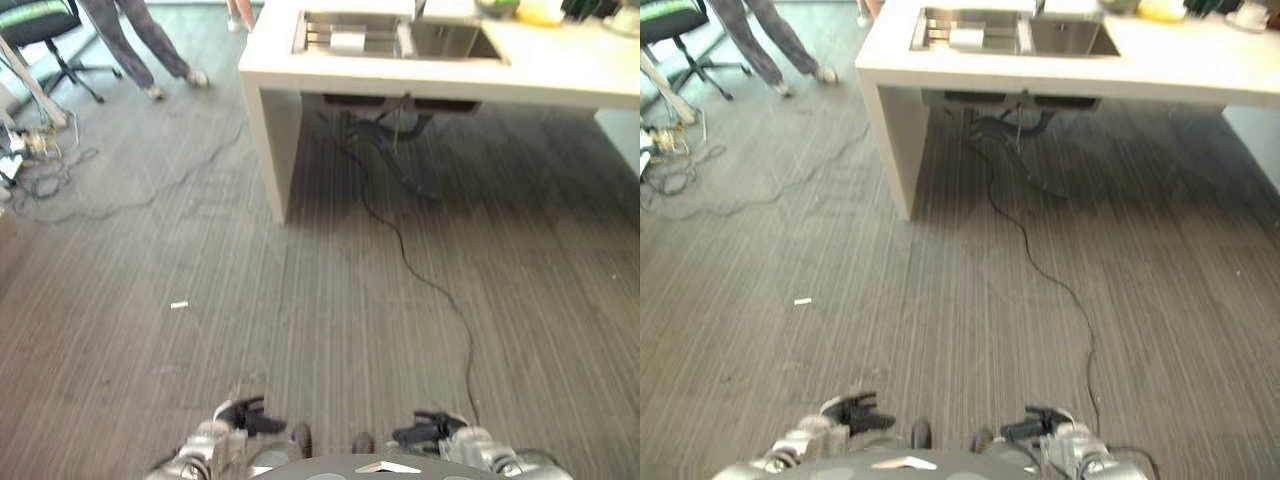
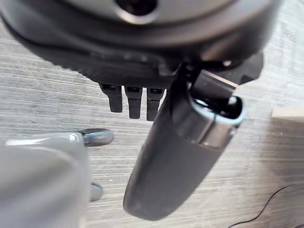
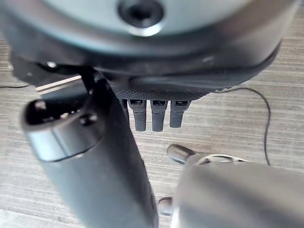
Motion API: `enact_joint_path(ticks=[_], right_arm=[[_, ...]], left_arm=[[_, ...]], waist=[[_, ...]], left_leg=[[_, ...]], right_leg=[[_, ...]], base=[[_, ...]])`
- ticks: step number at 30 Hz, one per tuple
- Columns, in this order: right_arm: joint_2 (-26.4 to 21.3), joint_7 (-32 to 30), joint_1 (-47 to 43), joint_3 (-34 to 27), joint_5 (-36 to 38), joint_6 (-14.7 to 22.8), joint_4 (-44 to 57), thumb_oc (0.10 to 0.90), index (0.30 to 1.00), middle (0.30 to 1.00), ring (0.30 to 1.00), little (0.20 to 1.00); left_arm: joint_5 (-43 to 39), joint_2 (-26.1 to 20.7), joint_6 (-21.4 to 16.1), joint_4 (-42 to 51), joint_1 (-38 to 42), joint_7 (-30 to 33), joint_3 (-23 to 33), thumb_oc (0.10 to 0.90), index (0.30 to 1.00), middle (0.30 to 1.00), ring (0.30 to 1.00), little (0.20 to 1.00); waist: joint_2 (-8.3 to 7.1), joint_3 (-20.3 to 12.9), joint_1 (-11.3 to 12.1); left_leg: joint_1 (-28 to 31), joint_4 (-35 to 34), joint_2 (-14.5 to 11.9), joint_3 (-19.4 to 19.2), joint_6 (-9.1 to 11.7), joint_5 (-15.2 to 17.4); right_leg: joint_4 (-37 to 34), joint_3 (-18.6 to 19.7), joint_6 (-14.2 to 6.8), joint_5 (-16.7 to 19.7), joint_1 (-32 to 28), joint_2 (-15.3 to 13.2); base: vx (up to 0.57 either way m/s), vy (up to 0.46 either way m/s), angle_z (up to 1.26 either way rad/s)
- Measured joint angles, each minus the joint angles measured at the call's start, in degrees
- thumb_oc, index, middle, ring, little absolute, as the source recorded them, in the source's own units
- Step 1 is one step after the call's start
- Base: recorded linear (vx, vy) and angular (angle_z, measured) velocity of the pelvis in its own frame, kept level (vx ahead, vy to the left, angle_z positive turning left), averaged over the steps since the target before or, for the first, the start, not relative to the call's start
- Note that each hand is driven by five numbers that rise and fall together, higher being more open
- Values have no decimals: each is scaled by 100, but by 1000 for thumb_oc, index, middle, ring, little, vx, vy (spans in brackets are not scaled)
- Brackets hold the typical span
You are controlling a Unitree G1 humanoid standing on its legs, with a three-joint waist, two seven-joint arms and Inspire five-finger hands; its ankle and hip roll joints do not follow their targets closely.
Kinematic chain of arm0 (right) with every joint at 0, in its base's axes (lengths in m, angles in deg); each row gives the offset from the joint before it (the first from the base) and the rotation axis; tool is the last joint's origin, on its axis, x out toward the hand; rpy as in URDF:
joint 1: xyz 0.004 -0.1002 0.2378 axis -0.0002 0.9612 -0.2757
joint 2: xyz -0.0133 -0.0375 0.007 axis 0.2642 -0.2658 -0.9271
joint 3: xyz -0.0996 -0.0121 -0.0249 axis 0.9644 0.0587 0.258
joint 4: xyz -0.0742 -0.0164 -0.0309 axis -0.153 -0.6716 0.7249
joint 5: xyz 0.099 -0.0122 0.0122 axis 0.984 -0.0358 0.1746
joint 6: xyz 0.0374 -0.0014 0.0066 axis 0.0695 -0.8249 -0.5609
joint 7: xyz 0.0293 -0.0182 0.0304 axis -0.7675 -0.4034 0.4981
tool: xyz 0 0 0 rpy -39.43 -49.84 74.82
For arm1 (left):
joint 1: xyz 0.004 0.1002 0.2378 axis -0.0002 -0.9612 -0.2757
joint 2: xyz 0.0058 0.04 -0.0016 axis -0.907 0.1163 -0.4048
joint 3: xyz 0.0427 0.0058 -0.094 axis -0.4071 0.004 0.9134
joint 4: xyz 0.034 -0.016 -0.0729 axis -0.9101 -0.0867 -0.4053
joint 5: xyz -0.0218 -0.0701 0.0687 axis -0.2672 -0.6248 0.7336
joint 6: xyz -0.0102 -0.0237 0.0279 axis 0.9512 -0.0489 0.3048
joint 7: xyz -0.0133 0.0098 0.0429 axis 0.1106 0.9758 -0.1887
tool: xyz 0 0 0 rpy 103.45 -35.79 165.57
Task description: Place the dishes in the dishwasher.
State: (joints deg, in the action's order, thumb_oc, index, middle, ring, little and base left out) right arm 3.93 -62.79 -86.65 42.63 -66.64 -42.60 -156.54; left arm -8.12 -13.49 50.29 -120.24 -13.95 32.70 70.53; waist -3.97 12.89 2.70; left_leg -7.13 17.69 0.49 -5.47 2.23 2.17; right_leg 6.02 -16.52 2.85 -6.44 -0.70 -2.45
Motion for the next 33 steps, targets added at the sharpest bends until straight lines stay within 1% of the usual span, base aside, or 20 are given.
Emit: enact_joint_path(ticks=[2, 4, 5, 7, 10, 13, 15, 18, 20, 21, 22, 23, 24, 26, 28, 29, 30, 31, 32, 33], right_arm=[[-131, -136, -162, -11, 258, 18, 406, 800, 900, 900, 900, 900], [-230, -221, -257, -12, 297, 25, 578, 800, 900, 900, 900, 900], [-324, -320, -332, -18, 313, 50, 774, 800, 900, 900, 900, 900], [-649, -471, -608, -13, 433, 66, 1002, 800, 900, 900, 900, 900], [-748, -534, -677, 63, 494, 157, 1008, 800, 900, 900, 900, 900], [-703, -515, -442, 96, 490, 169, 688, 800, 900, 900, 900, 900], [-559, -499, -158, 86, 486, 171, 311, 800, 900, 900, 900, 900], [-425, -410, 217, 42, 479, 149, -222, 800, 900, 900, 900, 900], [-358, -361, 598, -177, 467, 77, -442, 800, 900, 900, 900, 900], [-431, -306, 781, -510, 435, 57, -598, 800, 900, 900, 900, 900], [-498, -285, 807, -742, 353, 29, -759, 800, 900, 900, 900, 900], [-582, -262, 841, -959, 255, -19, -775, 800, 900, 900, 900, 900], [-710, -203, 887, -1102, 249, -39, -767, 800, 900, 900, 900, 900], [-818, -29, 1189, -1081, 242, -67, -571, 800, 900, 900, 900, 900], [-732, 40, 1426, -1082, 224, -28, -575, 800, 900, 900, 900, 900], [-703, 100, 1471, -1078, 181, -88, -599, 800, 900, 900, 900, 900], [-658, 150, 1513, -1054, 58, -170, -697, 800, 900, 900, 900, 900], [-509, 266, 1638, -1018, -15, -222, -857, 800, 900, 900, 900, 900], [-509, 266, 1638, -1018, -15, -222, -857, 800, 900, 900, 900, 900], [-380, 312, 1740, -981, -21, -196, -945, 800, 900, 900, 900, 900]], left_arm=[[-397, -8, -29, 562, 174, 188, -40, 800, 900, 900, 900, 900], [-536, -13, -56, 911, 241, 254, -131, 800, 900, 900, 900, 900], [-664, -46, -77, 1262, 295, 289, -260, 800, 900, 900, 900, 900], [-867, -32, -95, 1947, 331, 337, -512, 800, 900, 900, 900, 900], [-1098, -32, -94, 2334, 330, 421, -459, 800, 900, 900, 900, 900], [-1294, -71, -108, 2992, 248, 579, -236, 800, 900, 900, 900, 900], [-1311, -218, -95, 3681, -112, 619, -58, 800, 900, 900, 900, 900], [-1339, -394, -122, 3984, -287, 618, 15, 800, 900, 900, 900, 900], [-1336, -602, -77, 4350, -319, 612, 5, 800, 900, 900, 900, 900], [-1328, -728, -50, 5057, -279, 602, 10, 800, 900, 900, 900, 900], [-1314, -795, -52, 5459, -256, 600, 24, 800, 900, 900, 900, 900], [-1271, -806, -59, 5742, -208, 593, 85, 800, 900, 900, 900, 900], [-1269, -807, -85, 5988, -161, 571, 202, 800, 900, 900, 900, 900], [-1198, -1134, -138, 6585, -96, 541, 338, 800, 900, 900, 900, 900], [-1062, -1286, -353, 7023, 71, 425, 661, 800, 900, 900, 900, 900], [-1037, -1286, -438, 7126, 167, 420, 759, 800, 900, 900, 900, 900], [-989, -1282, -504, 7206, 199, 412, 837, 800, 900, 900, 900, 900], [-872, -1275, -605, 7208, 144, 380, 856, 800, 900, 900, 900, 900], [-872, -1275, -605, 7208, 144, 380, 856, 800, 900, 900, 900, 900], [-832, -1274, -615, 7227, 78, 318, 819, 800, 900, 900, 900, 900]], waist=[[27, 296, 95], [24, 435, 166], [0, 511, 313], [119, 679, 442], [368, 629, 640], [357, 597, 933], [87, 409, 1057], [-133, 187, 972], [-481, -19, 876], [-439, 32, 717], [-295, 153, 671], [-14, 317, 581], [386, 456, 464], [624, 396, 236], [535, 364, 123], [507, 354, 123], [483, 341, 118], [289, 153, 116], [289, 153, 116], [57, -97, 107]], left_leg=[[-1057, 2135, -146, 185, 286, -295], [-1621, 2785, -167, 327, 357, -517], [-1969, 2544, -146, 319, 257, -443], [-2062, -37, -235, -3, 125, -554], [-1773, -2240, -475, 37, 236, -655], [-1568, -2075, -497, 134, 132, -758], [-1302, -1548, -247, 168, -249, -828], [-715, -1556, -98, 130, -501, -1353], [-583, -1369, 168, 94, -708, -924], [-481, -1040, 272, 204, -943, -510], [-170, -1109, 278, 406, -971, -299], [228, -1292, 182, 526, -999, -263], [709, -1574, 5, 655, -1038, -236], [1161, -1743, -11, 887, -584, 47], [1452, -1803, 145, 1065, -564, 223], [1623, -1841, 194, 1089, -490, 295], [1801, -1838, 228, 1103, -399, 360], [2163, -1632, 299, 1083, -156, 518], [2163, -1632, 299, 1083, -156, 518], [2296, -1394, 341, 1097, 84, 684]], right_leg=[[267, -77, 209, -188, -42, 45], [339, -75, 300, -257, -57, 88], [331, -70, 318, -295, -6, 91], [117, -22, 260, -306, -41, 209], [-237, 187, 235, -294, -246, 548], [-358, 535, 219, -359, -729, 664], [-125, 759, -19, -787, -879, 488], [1936, 447, -879, -1135, -412, 51], [3373, 405, -1370, -459, 144, -425], [4679, 281, -1509, 894, 786, -790], [5088, 88, -1417, 804, 932, -950], [5148, -57, -1028, 358, 1054, -921], [4792, -188, -743, -179, 1224, -735], [3415, -514, -839, -488, 1702, -816], [800, -773, -822, -285, 1674, -928], [235, -732, -960, -66, 1783, -1022], [10, -489, -1026, 210, 1862, -1065], [359, -195, -777, 755, 1841, -1141], [359, -195, -777, 755, 1841, -1141], [475, -23, -457, 1267, 1688, -1142]], base=[[127, -144, 23], [211, -20, 14], [550, 87, 12], [592, 142, -14], [432, 96, -42], [621, 213, -59], [404, 152, -56], [341, 215, -26], [508, 287, 30], [667, 236, 48], [476, 144, 54], [513, -35, 30], [486, -139, 47], [572, -213, 56], [406, -144, 62], [295, -92, 58], [376, -160, 75], [386, -163, 57], [401, -181, 82], [291, -130, 61]])
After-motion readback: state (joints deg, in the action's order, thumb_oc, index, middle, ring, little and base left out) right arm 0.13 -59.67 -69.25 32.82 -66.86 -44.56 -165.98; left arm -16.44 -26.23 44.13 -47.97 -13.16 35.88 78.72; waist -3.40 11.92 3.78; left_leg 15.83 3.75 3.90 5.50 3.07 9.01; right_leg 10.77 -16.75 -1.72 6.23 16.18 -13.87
